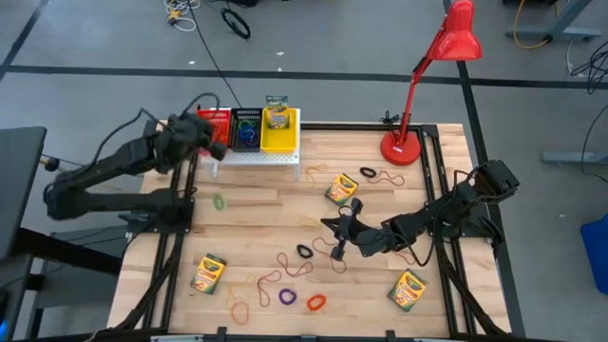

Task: Pick & Place Office Desk Supplies
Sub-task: Put the red rubber band into the red bin on the shelf

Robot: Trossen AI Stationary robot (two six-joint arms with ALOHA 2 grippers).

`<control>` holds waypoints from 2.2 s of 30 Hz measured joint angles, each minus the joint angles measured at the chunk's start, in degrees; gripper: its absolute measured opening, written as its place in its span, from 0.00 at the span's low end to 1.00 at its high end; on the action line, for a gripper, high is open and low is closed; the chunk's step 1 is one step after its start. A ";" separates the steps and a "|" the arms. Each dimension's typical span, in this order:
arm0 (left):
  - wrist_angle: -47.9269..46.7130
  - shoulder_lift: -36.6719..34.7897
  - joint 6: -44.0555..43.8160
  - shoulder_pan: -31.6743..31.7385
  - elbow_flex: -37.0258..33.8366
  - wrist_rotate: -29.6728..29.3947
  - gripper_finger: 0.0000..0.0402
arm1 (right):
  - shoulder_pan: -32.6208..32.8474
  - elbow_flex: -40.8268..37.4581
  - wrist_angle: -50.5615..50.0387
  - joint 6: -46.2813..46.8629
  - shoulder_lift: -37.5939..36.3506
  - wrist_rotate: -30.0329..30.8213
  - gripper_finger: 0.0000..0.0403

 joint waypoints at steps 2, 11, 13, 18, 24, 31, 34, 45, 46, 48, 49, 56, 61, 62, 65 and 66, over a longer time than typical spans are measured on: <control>-0.31 0.64 1.08 5.84 0.00 3.34 0.01 | 0.04 0.00 0.00 -0.01 0.00 -0.09 0.01; -1.04 2.38 4.32 21.04 -0.03 18.45 0.08 | 0.09 0.00 0.00 -0.07 0.00 -0.19 0.02; -1.43 2.81 4.09 21.97 -0.03 20.14 0.12 | 0.09 0.00 0.00 -0.07 0.00 -0.19 0.01; -1.96 3.09 5.10 22.28 -0.03 22.64 0.23 | 0.09 0.00 0.00 -0.11 0.00 -0.47 0.02; -1.93 1.73 7.44 22.22 -0.03 25.26 0.33 | 0.04 0.00 0.65 -0.74 0.00 -1.27 0.03; -1.96 -1.34 10.21 22.12 -0.03 29.49 0.35 | 0.04 0.00 1.76 -1.87 0.00 -1.78 0.03; -1.68 -4.04 10.32 19.10 -0.03 37.01 0.29 | 0.04 0.00 1.73 -2.29 0.00 -1.78 0.03; 35.97 -7.29 8.48 -8.81 -19.44 40.09 0.02 | -1.38 -1.55 6.92 -2.80 0.00 -4.24 0.01; 40.90 -6.57 9.01 -11.22 -21.80 39.18 0.01 | -1.66 -2.96 10.80 -2.85 0.00 -5.65 0.01; 50.76 -4.63 10.22 -15.81 -26.29 36.69 0.02 | -2.34 -6.33 19.06 -2.74 0.00 -8.87 0.01; 56.17 -3.52 10.87 -17.84 -28.28 35.18 0.02 | -2.64 -7.91 22.53 -2.57 0.00 -9.96 0.01; 77.85 5.31 10.85 -26.89 -36.17 30.90 0.03 | -4.65 -14.13 27.78 3.31 0.00 -10.58 0.00; 85.37 12.81 10.78 -30.76 -36.73 29.90 0.03 | -4.85 -14.00 18.46 7.27 -2.77 -10.57 0.00; 87.54 14.55 10.82 -31.33 -36.73 29.58 0.03 | -4.78 -13.33 14.09 8.48 -3.94 -10.65 0.00; 93.66 19.73 11.61 -32.82 -36.73 29.50 0.03 | -4.40 -10.17 -2.72 13.66 -8.05 -11.54 0.00; 95.64 21.52 11.92 -33.25 -36.73 29.51 0.03 | -4.10 -8.82 -8.89 15.42 -9.35 -11.82 0.01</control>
